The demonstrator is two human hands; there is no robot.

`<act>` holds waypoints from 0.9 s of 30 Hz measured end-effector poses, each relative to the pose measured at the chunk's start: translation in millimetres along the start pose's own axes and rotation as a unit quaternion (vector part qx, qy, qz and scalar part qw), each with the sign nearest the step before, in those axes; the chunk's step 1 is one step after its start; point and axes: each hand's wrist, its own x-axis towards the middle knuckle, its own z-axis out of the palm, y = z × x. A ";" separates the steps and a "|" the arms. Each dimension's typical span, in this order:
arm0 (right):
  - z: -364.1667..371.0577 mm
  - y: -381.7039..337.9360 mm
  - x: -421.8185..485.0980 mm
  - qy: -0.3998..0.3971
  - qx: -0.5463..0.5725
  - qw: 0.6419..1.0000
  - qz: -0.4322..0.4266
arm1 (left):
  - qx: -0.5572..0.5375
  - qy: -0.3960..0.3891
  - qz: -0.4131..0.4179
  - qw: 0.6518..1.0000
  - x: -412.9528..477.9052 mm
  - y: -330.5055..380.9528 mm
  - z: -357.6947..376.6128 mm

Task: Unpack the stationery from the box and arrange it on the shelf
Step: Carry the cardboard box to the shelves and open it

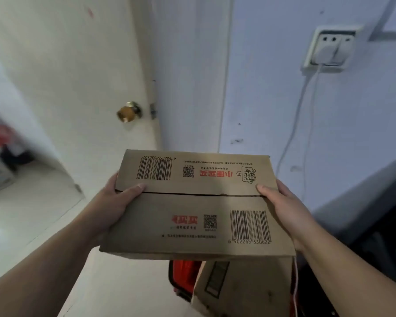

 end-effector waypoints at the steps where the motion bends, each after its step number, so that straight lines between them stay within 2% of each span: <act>1: 7.2 -2.6 -7.2 -0.025 -0.009 1.000 -0.007 | -0.007 0.024 -0.002 1.000 -19.8 -2.0 -9.6; 7: 67.1 -3.4 -49.0 -0.165 -0.032 0.986 -0.019 | -0.050 0.158 -0.035 0.986 -142.8 -26.5 -71.3; 13: 166.1 -3.1 -117.2 -0.308 -0.060 0.949 -0.042 | -0.102 0.292 -0.049 0.950 -268.4 -53.9 -152.5; 19: 286.3 -4.4 -222.8 -0.437 -0.070 0.895 -0.059 | -0.094 0.422 -0.032 0.901 -407.5 -81.3 -241.6; 27: 457.3 29.7 -430.6 -0.582 -0.110 0.803 -0.068 | -0.115 0.567 -0.047 0.814 -635.1 -139.6 -367.8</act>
